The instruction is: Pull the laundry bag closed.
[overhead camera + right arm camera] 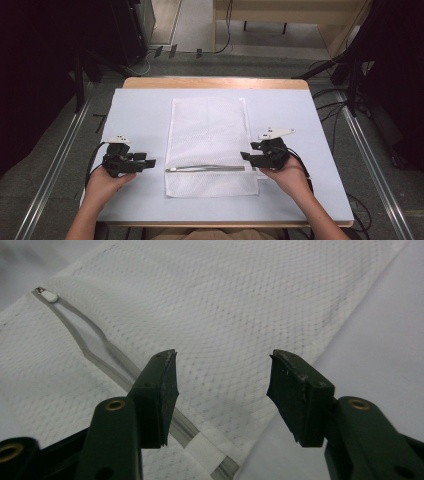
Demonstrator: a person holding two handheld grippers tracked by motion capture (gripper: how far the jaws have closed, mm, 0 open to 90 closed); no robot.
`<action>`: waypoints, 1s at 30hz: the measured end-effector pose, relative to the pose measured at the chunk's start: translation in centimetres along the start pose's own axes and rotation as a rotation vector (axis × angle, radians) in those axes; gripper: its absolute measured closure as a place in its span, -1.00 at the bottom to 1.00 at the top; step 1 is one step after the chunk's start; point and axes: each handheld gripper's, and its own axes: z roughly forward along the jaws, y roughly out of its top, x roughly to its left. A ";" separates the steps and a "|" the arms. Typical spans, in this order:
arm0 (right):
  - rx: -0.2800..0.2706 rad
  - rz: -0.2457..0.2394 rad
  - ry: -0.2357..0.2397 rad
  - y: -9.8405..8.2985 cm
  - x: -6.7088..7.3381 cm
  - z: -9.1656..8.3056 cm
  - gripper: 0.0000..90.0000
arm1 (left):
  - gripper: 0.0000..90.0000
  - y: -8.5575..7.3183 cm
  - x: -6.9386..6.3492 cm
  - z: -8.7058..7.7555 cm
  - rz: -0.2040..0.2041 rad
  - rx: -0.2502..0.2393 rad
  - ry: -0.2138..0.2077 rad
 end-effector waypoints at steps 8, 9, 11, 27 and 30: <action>-0.003 -0.042 0.024 0.3 1.6 0.1 0.17 | -0.06 0.2 -0.3 0.1 0.017 0.006 0.003; -0.002 -0.042 0.027 0.4 1.7 0.1 0.19 | -0.06 0.1 -0.3 0.2 0.016 0.004 0.000; -0.007 -0.045 0.032 0.6 2.1 0.1 0.22 | -0.06 0.2 -0.1 0.1 0.012 0.006 0.002; 0.044 -0.101 0.110 1.7 4.8 1.7 0.32 | -0.08 0.2 -0.2 0.2 0.015 0.006 0.002; 0.052 -0.100 0.127 1.9 5.2 2.0 0.38 | -0.08 0.2 -0.2 0.3 0.014 0.006 0.002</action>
